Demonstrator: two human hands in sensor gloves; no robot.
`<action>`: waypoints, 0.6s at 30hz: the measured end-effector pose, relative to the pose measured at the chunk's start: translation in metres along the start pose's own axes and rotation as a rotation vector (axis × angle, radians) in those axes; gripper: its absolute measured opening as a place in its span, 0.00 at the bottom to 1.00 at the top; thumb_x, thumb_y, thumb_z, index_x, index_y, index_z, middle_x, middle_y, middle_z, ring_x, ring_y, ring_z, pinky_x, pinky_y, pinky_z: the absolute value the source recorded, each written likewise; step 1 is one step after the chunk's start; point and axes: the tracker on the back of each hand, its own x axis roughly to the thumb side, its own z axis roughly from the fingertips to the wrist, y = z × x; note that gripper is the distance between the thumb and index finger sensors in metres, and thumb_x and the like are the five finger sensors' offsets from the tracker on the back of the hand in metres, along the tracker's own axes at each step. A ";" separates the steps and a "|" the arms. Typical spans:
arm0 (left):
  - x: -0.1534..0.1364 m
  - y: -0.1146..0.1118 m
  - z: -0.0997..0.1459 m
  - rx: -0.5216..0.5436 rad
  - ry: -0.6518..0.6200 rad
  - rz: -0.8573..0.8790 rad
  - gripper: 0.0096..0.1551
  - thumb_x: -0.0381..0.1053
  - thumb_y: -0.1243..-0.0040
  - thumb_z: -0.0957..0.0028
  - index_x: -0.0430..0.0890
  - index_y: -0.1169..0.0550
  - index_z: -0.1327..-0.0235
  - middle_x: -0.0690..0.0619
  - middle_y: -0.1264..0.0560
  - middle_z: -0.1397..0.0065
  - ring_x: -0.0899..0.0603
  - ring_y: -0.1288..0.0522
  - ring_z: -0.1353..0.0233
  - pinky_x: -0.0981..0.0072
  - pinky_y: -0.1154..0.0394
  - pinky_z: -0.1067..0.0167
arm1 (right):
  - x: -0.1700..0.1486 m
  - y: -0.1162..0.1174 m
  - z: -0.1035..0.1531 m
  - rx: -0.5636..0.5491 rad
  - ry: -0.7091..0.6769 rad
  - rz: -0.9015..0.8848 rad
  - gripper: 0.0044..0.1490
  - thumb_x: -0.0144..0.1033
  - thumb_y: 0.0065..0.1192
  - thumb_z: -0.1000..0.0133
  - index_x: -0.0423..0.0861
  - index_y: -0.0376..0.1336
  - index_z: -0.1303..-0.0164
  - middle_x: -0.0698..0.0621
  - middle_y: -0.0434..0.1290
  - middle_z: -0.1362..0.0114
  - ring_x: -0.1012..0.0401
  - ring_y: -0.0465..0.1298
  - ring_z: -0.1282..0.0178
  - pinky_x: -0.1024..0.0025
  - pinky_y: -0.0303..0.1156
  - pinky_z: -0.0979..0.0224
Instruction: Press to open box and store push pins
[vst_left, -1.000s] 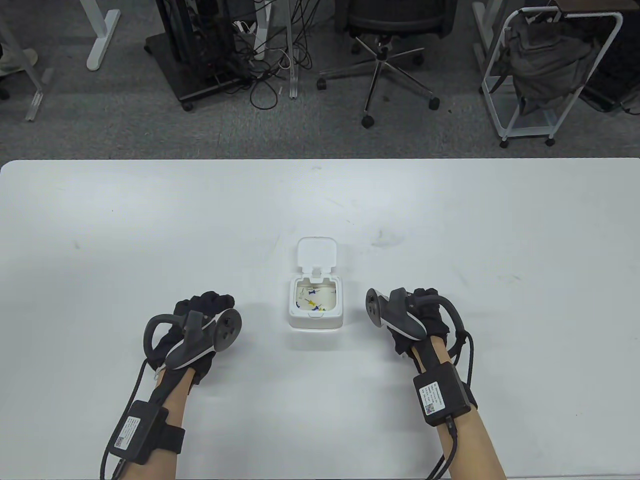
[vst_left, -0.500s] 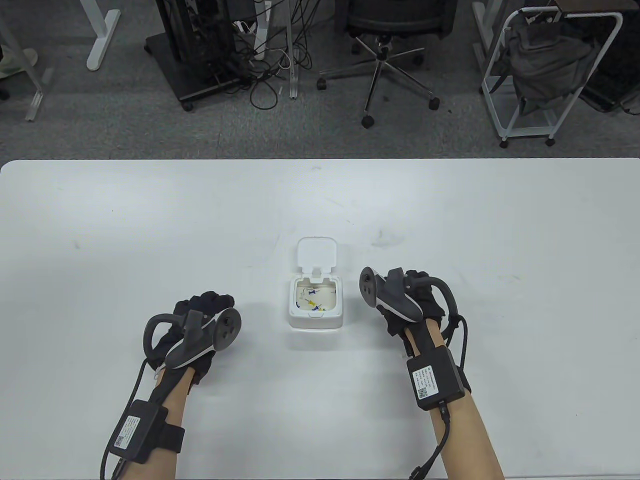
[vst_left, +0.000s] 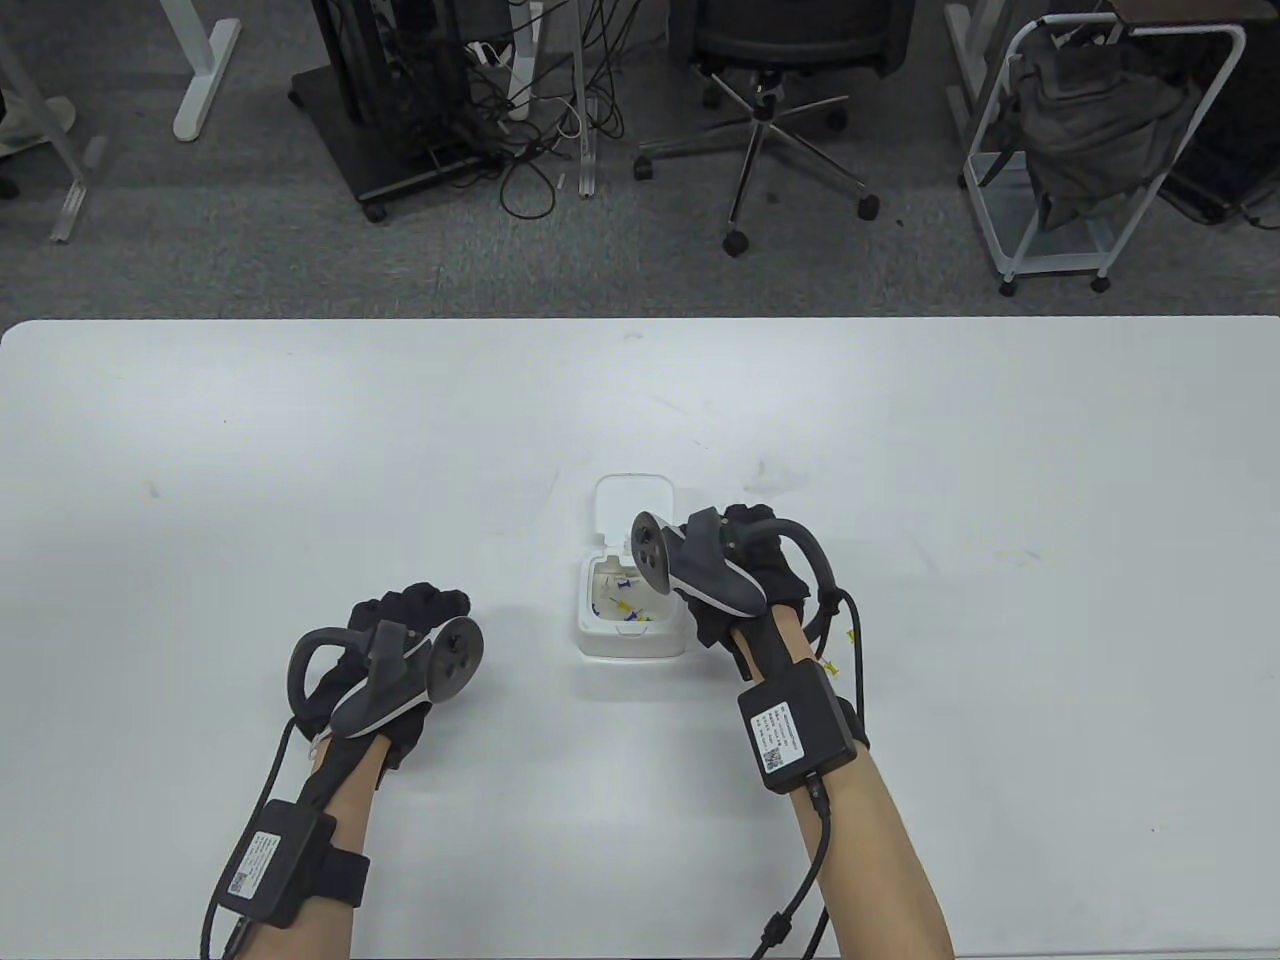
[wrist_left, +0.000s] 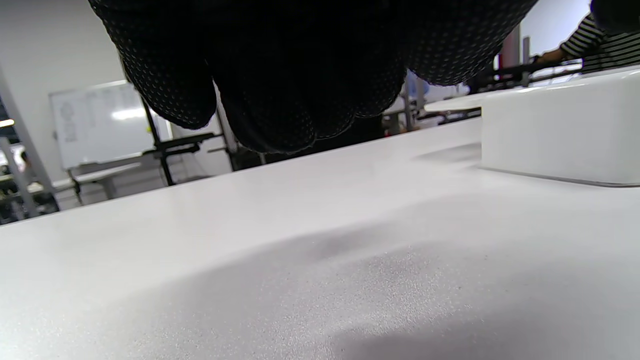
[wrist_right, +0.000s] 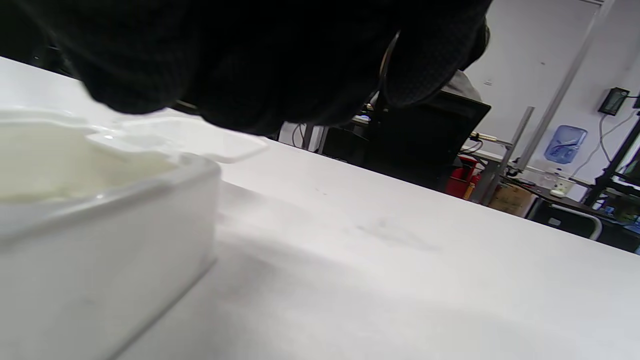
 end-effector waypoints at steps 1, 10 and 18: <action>0.000 0.001 0.000 0.002 -0.001 -0.005 0.27 0.62 0.46 0.44 0.58 0.25 0.32 0.57 0.23 0.28 0.48 0.17 0.36 0.48 0.23 0.28 | 0.005 -0.001 0.000 -0.004 -0.012 0.007 0.26 0.53 0.65 0.58 0.62 0.67 0.49 0.62 0.80 0.43 0.57 0.78 0.39 0.45 0.67 0.20; 0.000 0.001 0.000 0.006 0.002 -0.003 0.27 0.61 0.46 0.45 0.58 0.25 0.32 0.57 0.23 0.28 0.48 0.17 0.36 0.48 0.23 0.28 | 0.023 -0.002 -0.002 -0.017 -0.049 0.037 0.26 0.52 0.65 0.58 0.62 0.67 0.48 0.63 0.79 0.42 0.57 0.79 0.38 0.45 0.68 0.20; 0.000 0.001 0.000 0.009 0.001 -0.006 0.27 0.61 0.46 0.45 0.58 0.25 0.32 0.57 0.23 0.28 0.48 0.17 0.36 0.48 0.23 0.28 | 0.017 0.000 -0.002 0.018 -0.025 0.034 0.29 0.54 0.65 0.59 0.61 0.66 0.46 0.62 0.79 0.40 0.57 0.78 0.36 0.45 0.67 0.20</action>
